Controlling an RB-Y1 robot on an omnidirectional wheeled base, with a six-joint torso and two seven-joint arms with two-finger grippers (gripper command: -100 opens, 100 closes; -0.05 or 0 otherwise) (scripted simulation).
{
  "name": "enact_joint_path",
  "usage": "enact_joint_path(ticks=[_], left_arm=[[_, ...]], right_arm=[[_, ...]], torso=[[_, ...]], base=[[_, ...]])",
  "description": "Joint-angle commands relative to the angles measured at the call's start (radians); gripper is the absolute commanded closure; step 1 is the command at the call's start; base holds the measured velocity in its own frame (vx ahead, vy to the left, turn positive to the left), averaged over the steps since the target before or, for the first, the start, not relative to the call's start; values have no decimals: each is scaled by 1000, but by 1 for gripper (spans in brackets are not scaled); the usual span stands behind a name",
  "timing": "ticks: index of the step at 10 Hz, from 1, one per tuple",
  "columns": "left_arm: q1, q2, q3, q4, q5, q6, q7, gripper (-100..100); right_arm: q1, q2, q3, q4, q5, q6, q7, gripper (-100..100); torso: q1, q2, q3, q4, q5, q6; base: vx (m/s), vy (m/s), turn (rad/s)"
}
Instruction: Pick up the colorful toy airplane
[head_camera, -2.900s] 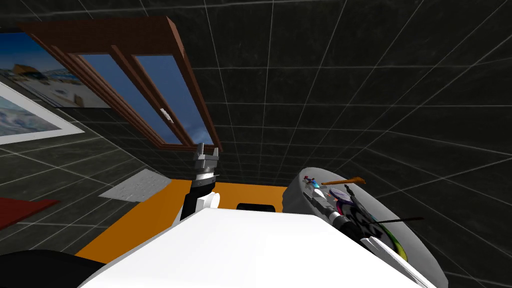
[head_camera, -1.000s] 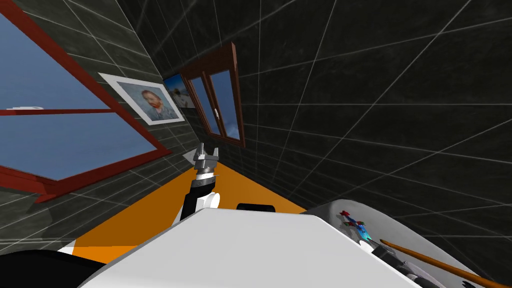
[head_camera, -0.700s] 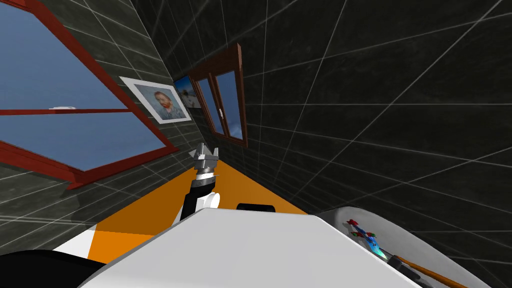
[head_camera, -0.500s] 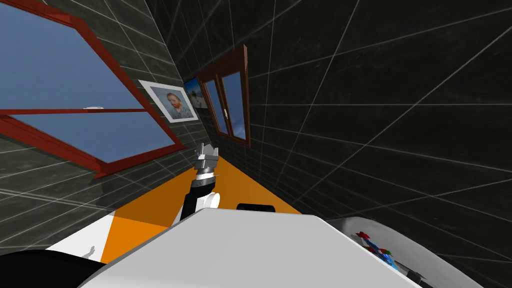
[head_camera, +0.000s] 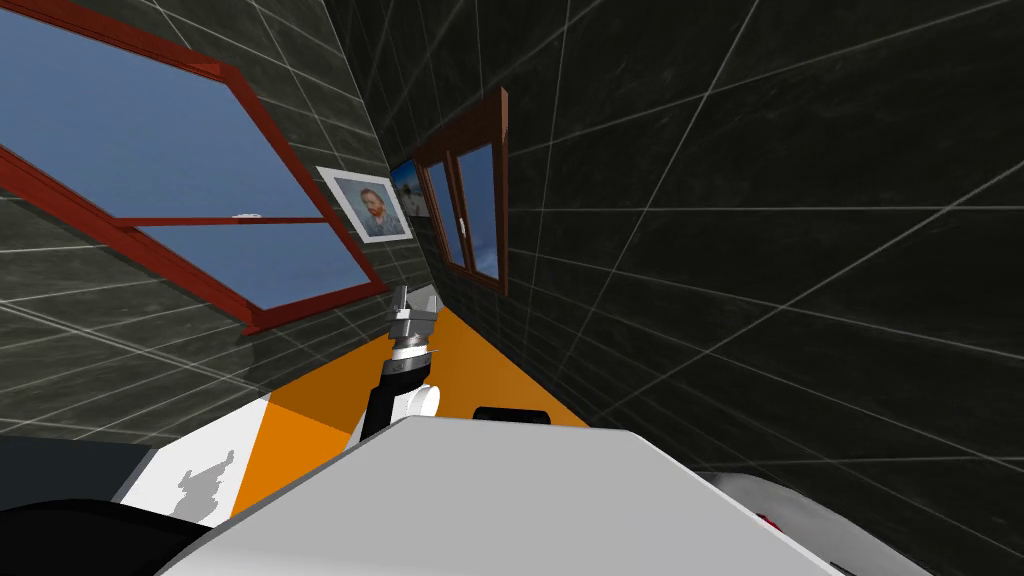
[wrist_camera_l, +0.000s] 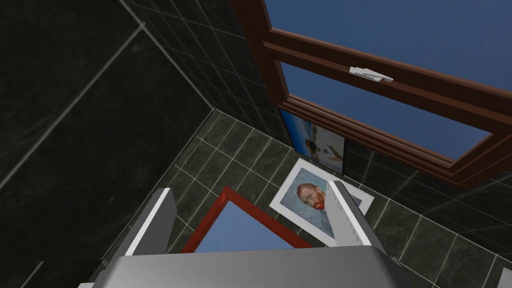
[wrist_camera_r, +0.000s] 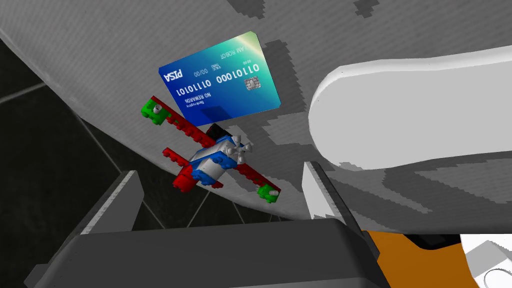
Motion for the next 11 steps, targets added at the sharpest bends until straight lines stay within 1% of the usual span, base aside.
enact_joint_path(ticks=[1,2,3,4,5,6,7,11], left_arm=[[0,0,0,0,0,0,0,0],[0,0,0,0,0,0,0,0],[0,0,0,0,0,0,0,0],[0,0,0,0,0,0,0,0],[0,0,0,0,0,0,0,0],[0,0,0,0,0,0,0,0],[0,0,0,0,0,0,0,0],[0,0,0,0,0,0,0,0]], right_arm=[[-6,11,9,30,11,-8,22,-100],[-3,5,7,15,8,-2,7,-100],[-4,5,7,18,8,-3,11,0],[-23,34,20,23,10,26,17,-100],[-33,49,26,25,12,41,21,-100],[-22,38,22,17,11,31,13,-100],[-24,39,22,19,11,34,15,100],[-23,40,22,19,10,34,13,100]], torso=[[0,0,0,0,0,0],[0,-1,0,0,0,0],[1,1,0,0,0,1],[3,2,1,0,0,1],[1,3,2,1,0,1],[0,4,2,1,0,1],[1,4,2,1,0,1],[3,3,2,1,0,0]], base=[[64,-60,138],[29,-28,26],[5,-6,-2],[-6,-40,65],[-25,-69,74],[-13,-32,16],[-2,-5,-3],[0,0,0]])
